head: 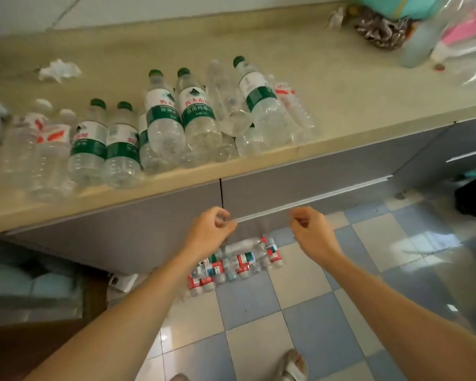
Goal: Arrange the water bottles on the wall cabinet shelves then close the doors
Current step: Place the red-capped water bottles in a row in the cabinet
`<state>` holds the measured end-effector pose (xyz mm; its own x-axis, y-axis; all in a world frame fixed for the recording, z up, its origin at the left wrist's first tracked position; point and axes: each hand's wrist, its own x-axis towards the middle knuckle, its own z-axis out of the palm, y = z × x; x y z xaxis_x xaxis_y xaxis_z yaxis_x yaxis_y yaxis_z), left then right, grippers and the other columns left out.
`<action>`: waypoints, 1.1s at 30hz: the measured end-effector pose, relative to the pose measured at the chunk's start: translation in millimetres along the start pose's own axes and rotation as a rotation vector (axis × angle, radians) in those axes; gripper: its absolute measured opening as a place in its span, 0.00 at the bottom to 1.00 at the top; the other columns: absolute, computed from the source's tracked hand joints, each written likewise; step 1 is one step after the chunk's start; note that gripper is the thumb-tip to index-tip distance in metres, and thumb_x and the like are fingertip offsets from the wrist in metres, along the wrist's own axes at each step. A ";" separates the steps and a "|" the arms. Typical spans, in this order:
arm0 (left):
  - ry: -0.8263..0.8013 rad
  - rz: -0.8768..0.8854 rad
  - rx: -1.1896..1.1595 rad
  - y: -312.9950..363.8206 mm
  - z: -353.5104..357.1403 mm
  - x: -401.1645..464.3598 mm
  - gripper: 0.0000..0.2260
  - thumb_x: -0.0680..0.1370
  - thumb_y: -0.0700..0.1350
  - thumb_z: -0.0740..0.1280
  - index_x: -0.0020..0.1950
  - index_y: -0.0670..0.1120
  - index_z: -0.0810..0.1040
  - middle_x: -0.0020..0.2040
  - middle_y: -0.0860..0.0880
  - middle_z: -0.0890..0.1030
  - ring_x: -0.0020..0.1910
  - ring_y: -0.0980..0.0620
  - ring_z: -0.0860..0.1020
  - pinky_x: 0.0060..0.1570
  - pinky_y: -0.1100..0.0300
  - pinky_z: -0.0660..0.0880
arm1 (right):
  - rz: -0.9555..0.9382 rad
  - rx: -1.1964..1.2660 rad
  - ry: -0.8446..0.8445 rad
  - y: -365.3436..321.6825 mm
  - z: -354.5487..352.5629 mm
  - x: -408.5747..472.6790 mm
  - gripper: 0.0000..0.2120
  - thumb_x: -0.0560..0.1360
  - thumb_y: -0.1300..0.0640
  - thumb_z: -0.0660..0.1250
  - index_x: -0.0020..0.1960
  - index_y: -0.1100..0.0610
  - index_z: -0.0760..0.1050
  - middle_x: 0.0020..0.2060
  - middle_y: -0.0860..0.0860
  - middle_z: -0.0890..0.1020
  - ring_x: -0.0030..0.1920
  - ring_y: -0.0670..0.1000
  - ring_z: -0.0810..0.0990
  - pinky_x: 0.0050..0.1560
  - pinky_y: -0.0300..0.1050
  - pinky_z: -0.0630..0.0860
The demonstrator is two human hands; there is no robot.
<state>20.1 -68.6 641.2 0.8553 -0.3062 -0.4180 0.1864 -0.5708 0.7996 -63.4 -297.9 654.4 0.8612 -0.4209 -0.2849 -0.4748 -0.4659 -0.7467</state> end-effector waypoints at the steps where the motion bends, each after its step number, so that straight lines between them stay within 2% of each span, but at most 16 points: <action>1: 0.029 -0.026 0.014 -22.2 14.8 12.2 0.06 0.80 0.49 0.70 0.55 0.51 0.75 0.47 0.51 0.82 0.44 0.48 0.82 0.44 0.52 0.80 | 0.036 0.001 -0.005 25.4 10.1 10.1 0.06 0.81 0.60 0.63 0.53 0.53 0.79 0.45 0.50 0.84 0.44 0.53 0.83 0.45 0.47 0.81; 3: 0.088 -0.081 0.061 -70.0 42.5 34.3 0.08 0.80 0.51 0.70 0.55 0.53 0.74 0.46 0.57 0.79 0.42 0.55 0.80 0.40 0.59 0.75 | 0.098 0.004 -0.027 77.0 32.0 28.9 0.09 0.81 0.61 0.62 0.56 0.58 0.80 0.43 0.52 0.83 0.44 0.57 0.83 0.50 0.56 0.83; 4: 0.107 -0.111 0.085 -93.7 54.3 44.5 0.09 0.79 0.52 0.70 0.56 0.53 0.74 0.45 0.59 0.78 0.42 0.58 0.78 0.40 0.60 0.73 | 0.132 0.024 -0.037 100.4 44.0 35.7 0.10 0.81 0.61 0.63 0.59 0.58 0.80 0.44 0.51 0.83 0.45 0.56 0.83 0.53 0.57 0.83; 6: 0.136 -0.168 0.085 -140.2 76.6 64.7 0.11 0.79 0.53 0.70 0.57 0.52 0.74 0.44 0.58 0.77 0.42 0.58 0.77 0.43 0.58 0.75 | 0.204 0.083 -0.031 144.7 70.7 48.0 0.12 0.81 0.62 0.63 0.62 0.59 0.79 0.46 0.50 0.83 0.48 0.54 0.83 0.56 0.58 0.82; 8: 0.161 -0.214 0.073 -185.9 95.9 84.9 0.13 0.78 0.54 0.71 0.58 0.50 0.74 0.44 0.58 0.77 0.42 0.55 0.78 0.49 0.55 0.78 | 0.267 0.149 -0.004 184.5 100.0 60.1 0.10 0.80 0.66 0.64 0.59 0.65 0.79 0.45 0.58 0.83 0.45 0.54 0.81 0.54 0.61 0.82; 9: 0.172 -0.234 0.063 -207.3 103.8 95.1 0.14 0.78 0.55 0.71 0.58 0.49 0.74 0.44 0.57 0.77 0.43 0.54 0.78 0.50 0.54 0.78 | 0.291 0.179 -0.001 201.8 114.7 66.4 0.08 0.80 0.67 0.63 0.56 0.67 0.79 0.43 0.60 0.82 0.42 0.54 0.80 0.49 0.60 0.82; 12: 0.225 -0.276 0.084 -275.4 123.2 126.0 0.14 0.77 0.55 0.73 0.55 0.49 0.75 0.47 0.53 0.80 0.46 0.51 0.79 0.48 0.56 0.76 | 0.334 0.233 -0.018 248.4 160.4 89.5 0.07 0.81 0.68 0.61 0.54 0.62 0.77 0.42 0.55 0.81 0.42 0.54 0.79 0.41 0.45 0.80; 14: 0.254 -0.282 0.145 -321.7 136.4 148.5 0.14 0.77 0.53 0.73 0.55 0.47 0.76 0.47 0.50 0.81 0.43 0.51 0.79 0.42 0.59 0.72 | 0.341 0.252 -0.025 278.1 191.1 110.6 0.08 0.82 0.67 0.61 0.50 0.58 0.77 0.43 0.56 0.80 0.43 0.55 0.79 0.43 0.46 0.79; 16: 0.266 -0.281 0.183 -364.0 150.2 167.7 0.13 0.77 0.52 0.74 0.55 0.47 0.77 0.46 0.51 0.81 0.39 0.56 0.78 0.36 0.61 0.69 | 0.348 0.259 -0.035 307.6 222.6 130.8 0.08 0.82 0.65 0.63 0.46 0.57 0.76 0.45 0.61 0.81 0.43 0.57 0.79 0.44 0.50 0.79; 18: 0.296 -0.283 0.215 -402.1 162.2 185.1 0.13 0.76 0.52 0.74 0.53 0.46 0.77 0.48 0.49 0.82 0.39 0.57 0.77 0.35 0.62 0.68 | 0.344 0.281 -0.031 335.4 251.5 148.7 0.08 0.82 0.64 0.64 0.45 0.58 0.76 0.46 0.65 0.81 0.43 0.58 0.78 0.43 0.50 0.79; 21: 0.346 -0.307 0.246 -451.5 179.9 209.3 0.18 0.76 0.53 0.74 0.58 0.43 0.78 0.56 0.44 0.81 0.48 0.49 0.79 0.45 0.55 0.75 | 0.353 0.311 -0.016 378.0 292.0 169.1 0.10 0.81 0.66 0.63 0.44 0.55 0.77 0.41 0.61 0.80 0.40 0.56 0.79 0.35 0.44 0.79; 23: 0.391 -0.327 0.273 -478.6 195.6 221.5 0.22 0.75 0.56 0.74 0.61 0.44 0.76 0.60 0.43 0.78 0.57 0.44 0.77 0.53 0.47 0.78 | 0.370 0.335 0.001 405.0 316.3 177.4 0.11 0.81 0.66 0.62 0.44 0.55 0.77 0.40 0.56 0.81 0.38 0.53 0.79 0.31 0.40 0.78; 26: 0.448 -0.415 0.263 -504.8 218.8 233.3 0.32 0.72 0.60 0.75 0.68 0.45 0.70 0.68 0.39 0.69 0.68 0.37 0.68 0.60 0.41 0.75 | 0.422 0.389 0.012 438.4 346.8 182.9 0.04 0.81 0.64 0.64 0.51 0.61 0.78 0.45 0.57 0.81 0.44 0.56 0.81 0.41 0.48 0.81; 28: 0.487 -0.501 0.239 -516.6 227.8 238.9 0.37 0.72 0.62 0.75 0.72 0.44 0.66 0.71 0.38 0.66 0.71 0.35 0.64 0.60 0.41 0.72 | 0.442 0.424 0.024 453.8 358.6 185.3 0.07 0.81 0.62 0.66 0.58 0.62 0.76 0.49 0.59 0.81 0.48 0.60 0.82 0.45 0.51 0.82; 30: 0.507 -0.558 0.210 -527.7 231.2 243.6 0.39 0.73 0.62 0.73 0.74 0.42 0.64 0.73 0.37 0.64 0.71 0.35 0.63 0.62 0.40 0.70 | 0.447 0.441 0.039 462.5 364.3 189.0 0.09 0.81 0.60 0.66 0.60 0.63 0.75 0.50 0.59 0.81 0.49 0.60 0.82 0.45 0.52 0.82; 33: 0.490 -0.538 0.206 -543.2 237.0 249.0 0.36 0.77 0.60 0.69 0.76 0.39 0.62 0.75 0.36 0.63 0.71 0.32 0.66 0.66 0.39 0.68 | 0.447 0.438 0.048 470.1 367.8 196.3 0.12 0.81 0.59 0.66 0.63 0.62 0.74 0.50 0.57 0.82 0.49 0.59 0.84 0.44 0.51 0.82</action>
<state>17.2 -15.3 0.5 0.7977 0.4018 -0.4497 0.5863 -0.6914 0.4222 -50.8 -313.2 26.3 0.5824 -0.5410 -0.6068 -0.6599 0.1213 -0.7415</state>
